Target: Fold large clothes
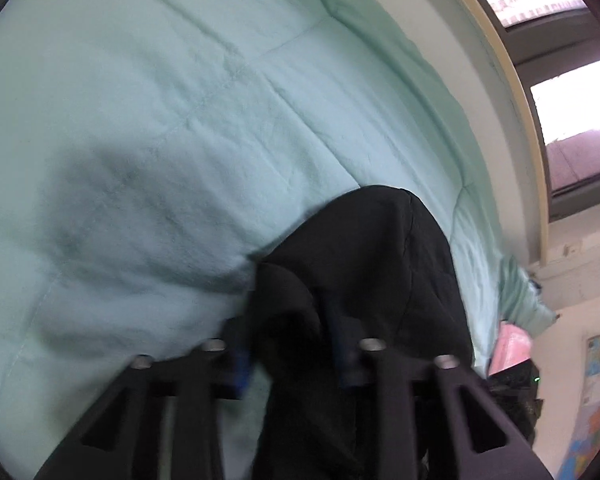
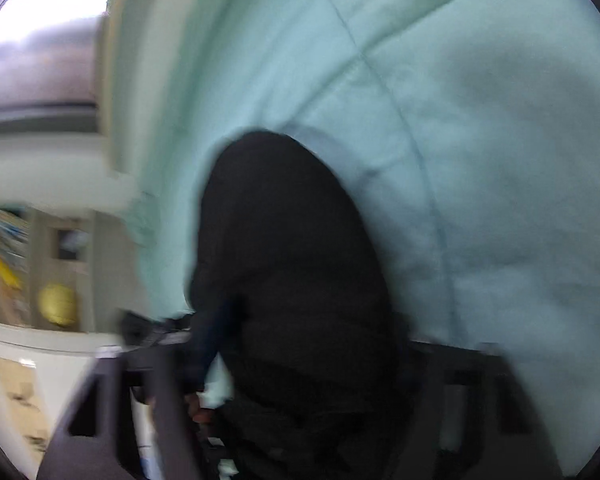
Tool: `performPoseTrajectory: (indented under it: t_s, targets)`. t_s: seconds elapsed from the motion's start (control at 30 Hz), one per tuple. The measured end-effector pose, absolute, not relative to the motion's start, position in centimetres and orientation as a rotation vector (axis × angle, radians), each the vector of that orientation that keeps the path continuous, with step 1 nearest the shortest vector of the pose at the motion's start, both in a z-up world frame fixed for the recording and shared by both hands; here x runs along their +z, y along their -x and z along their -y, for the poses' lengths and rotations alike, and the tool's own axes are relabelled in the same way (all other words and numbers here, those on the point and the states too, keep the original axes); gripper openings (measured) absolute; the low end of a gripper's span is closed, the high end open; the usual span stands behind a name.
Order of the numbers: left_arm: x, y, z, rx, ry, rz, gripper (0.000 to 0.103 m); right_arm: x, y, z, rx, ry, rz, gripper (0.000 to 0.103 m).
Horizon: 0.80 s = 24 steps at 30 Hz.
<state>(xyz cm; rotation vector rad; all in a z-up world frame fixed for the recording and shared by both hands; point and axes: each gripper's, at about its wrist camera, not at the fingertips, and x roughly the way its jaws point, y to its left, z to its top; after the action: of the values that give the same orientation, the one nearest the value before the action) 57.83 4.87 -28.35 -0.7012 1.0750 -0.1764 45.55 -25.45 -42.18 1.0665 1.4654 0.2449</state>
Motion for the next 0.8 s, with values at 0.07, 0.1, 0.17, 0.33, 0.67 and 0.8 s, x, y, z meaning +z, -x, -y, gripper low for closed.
performPoseTrajectory:
  t_s: [0.07,0.1,0.17,0.33,0.67,0.8]
  targets:
    - [-27.3,-57.8,-4.8,-0.174,0.668,-1.051,0.016,-41.7,-45.7,25.2,0.242,-0.999,-1.469,0.026]
    - [-26.6,-57.6,-4.7,-0.170,0.646,-1.034,0.015,-41.0,-45.7,25.4,0.252,-0.986,-1.452,0.021]
    - [-24.7,-56.9,-4.4,-0.189,0.591,-0.992,0.014,-39.2,-45.6,25.6,0.266,-0.951,-1.424,0.016]
    - [-18.4,-52.0,-2.4,-0.279,0.352,-0.817,0.014,-33.8,-43.6,24.7,0.316,-0.786,-1.343,0.015]
    - [-18.4,-40.5,-3.0,-0.308,0.194,-0.875,0.016,-28.1,-33.8,23.6,0.379,-0.641,-1.330,0.015]
    - [-20.3,-36.7,-4.5,-0.281,0.242,-0.942,0.020,-27.1,-29.9,22.6,0.401,-0.603,-1.343,0.015]
